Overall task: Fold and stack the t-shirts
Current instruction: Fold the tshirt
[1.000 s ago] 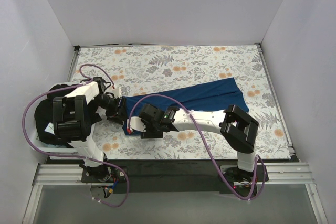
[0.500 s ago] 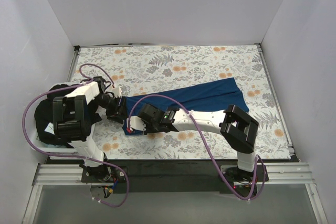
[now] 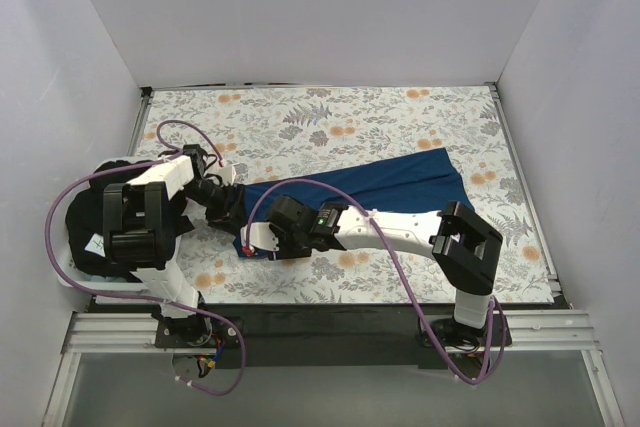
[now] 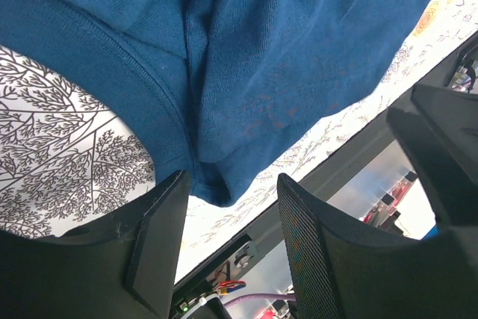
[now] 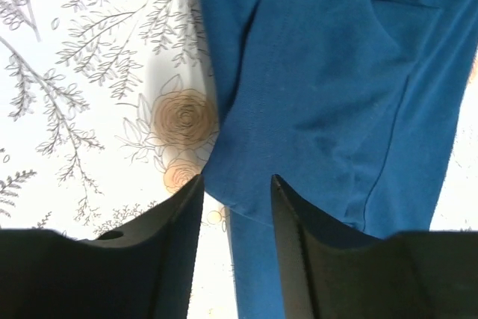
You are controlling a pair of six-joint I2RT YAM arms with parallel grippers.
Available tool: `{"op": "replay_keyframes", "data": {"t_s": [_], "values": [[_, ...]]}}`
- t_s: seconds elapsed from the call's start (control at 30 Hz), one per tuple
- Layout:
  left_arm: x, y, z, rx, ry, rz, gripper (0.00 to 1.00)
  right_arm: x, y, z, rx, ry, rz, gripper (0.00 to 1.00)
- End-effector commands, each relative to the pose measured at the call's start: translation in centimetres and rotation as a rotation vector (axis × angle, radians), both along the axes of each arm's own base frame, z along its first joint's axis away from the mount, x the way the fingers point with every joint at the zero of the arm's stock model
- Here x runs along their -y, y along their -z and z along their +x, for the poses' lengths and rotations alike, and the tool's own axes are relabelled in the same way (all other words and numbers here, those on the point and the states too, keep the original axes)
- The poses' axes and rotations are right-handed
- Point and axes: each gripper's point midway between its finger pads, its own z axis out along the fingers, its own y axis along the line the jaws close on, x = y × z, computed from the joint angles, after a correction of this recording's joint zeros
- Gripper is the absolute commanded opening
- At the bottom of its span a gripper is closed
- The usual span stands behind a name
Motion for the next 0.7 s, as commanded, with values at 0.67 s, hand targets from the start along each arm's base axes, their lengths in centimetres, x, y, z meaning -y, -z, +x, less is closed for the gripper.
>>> {"op": "replay_keyframes", "data": {"t_s": [0.67], "values": [[0.5, -1.0, 0.9, 0.058, 0.000, -0.022, 0.50, 1.1, 2.8, 0.3, 0.117, -0.019, -0.078, 0.59]]}}
